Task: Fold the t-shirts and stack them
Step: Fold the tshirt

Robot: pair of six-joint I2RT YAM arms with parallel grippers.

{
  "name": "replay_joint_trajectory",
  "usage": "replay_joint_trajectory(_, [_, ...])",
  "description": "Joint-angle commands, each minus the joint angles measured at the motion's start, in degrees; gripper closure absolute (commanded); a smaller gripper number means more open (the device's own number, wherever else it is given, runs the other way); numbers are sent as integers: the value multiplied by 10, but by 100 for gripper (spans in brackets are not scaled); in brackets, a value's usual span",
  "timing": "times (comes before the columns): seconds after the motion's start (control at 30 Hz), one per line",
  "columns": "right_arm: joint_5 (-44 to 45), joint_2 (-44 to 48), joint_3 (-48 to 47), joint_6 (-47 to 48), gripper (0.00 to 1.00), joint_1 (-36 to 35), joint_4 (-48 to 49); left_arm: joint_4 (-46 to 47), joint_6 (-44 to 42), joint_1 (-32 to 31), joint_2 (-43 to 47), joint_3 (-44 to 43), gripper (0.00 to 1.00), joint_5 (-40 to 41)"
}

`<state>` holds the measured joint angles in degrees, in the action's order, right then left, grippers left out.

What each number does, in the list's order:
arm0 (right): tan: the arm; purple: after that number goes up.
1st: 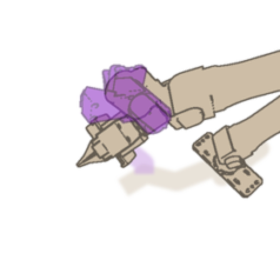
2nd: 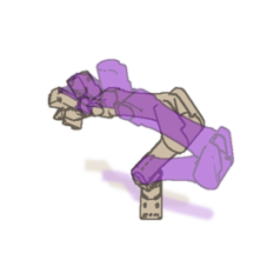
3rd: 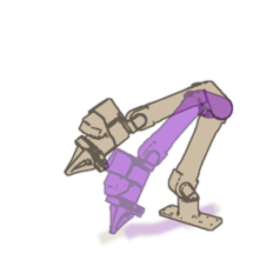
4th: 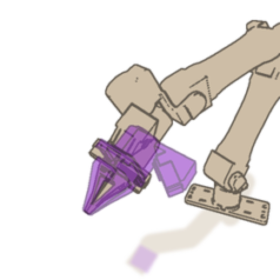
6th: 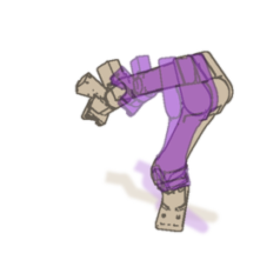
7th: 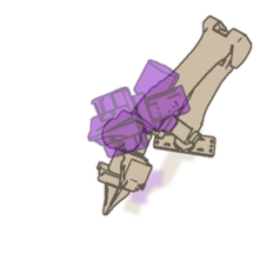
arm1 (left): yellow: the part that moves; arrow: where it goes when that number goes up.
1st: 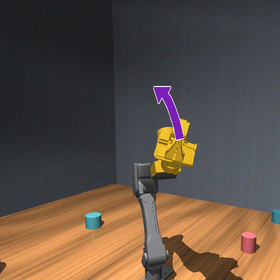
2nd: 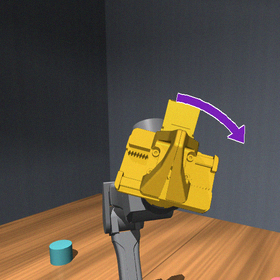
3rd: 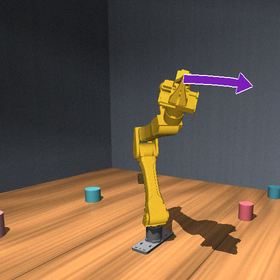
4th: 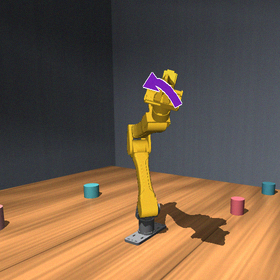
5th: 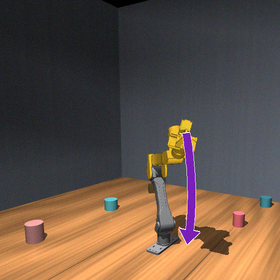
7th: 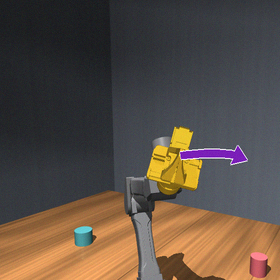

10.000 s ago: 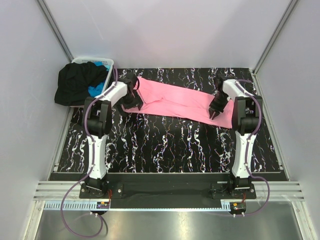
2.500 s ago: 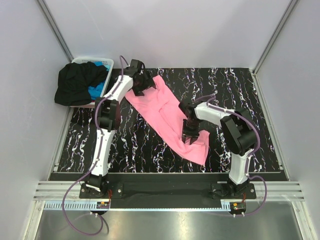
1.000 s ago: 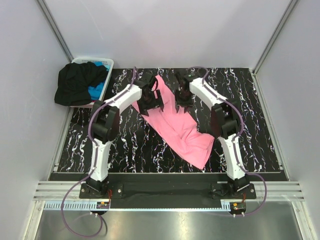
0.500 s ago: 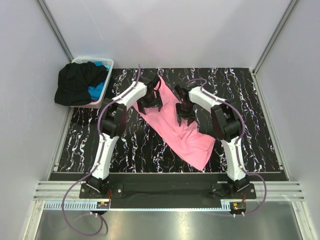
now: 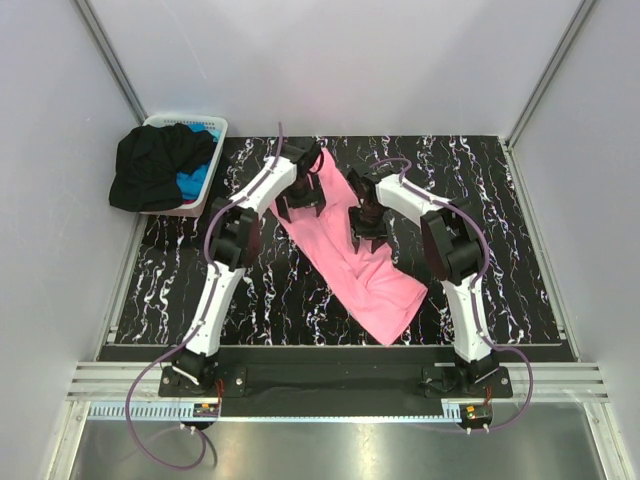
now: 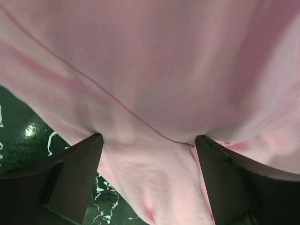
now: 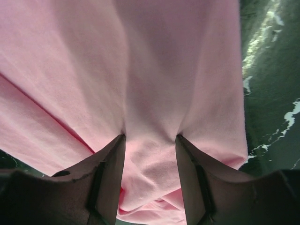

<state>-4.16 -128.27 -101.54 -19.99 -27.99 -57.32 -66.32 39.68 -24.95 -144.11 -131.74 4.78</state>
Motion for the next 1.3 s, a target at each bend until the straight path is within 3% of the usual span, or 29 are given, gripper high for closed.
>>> replay_joint_trajectory(0.0, [-40,-9,16,-13,46,-25,37,25,-3,24,-63,-75,11,1])
replay_joint_trajectory(0.1, [-51,-29,2,-21,46,-30,41,57,-9,35,-83,-103,11,-21])
replay_joint_trajectory(0.57, [-103,-73,-92,-33,46,-36,52,342,-44,55,-61,-50,6,-252])
replay_joint_trajectory(0.83, [-38,-24,-109,-13,47,-37,35,356,-65,55,49,53,5,-195])
replay_joint_trajectory(1.07, [57,64,-101,4,45,-36,19,355,-84,55,202,146,5,-137])
replay_joint_trajectory(1.27, [123,74,-116,0,43,-30,8,347,-80,54,292,200,5,-101])
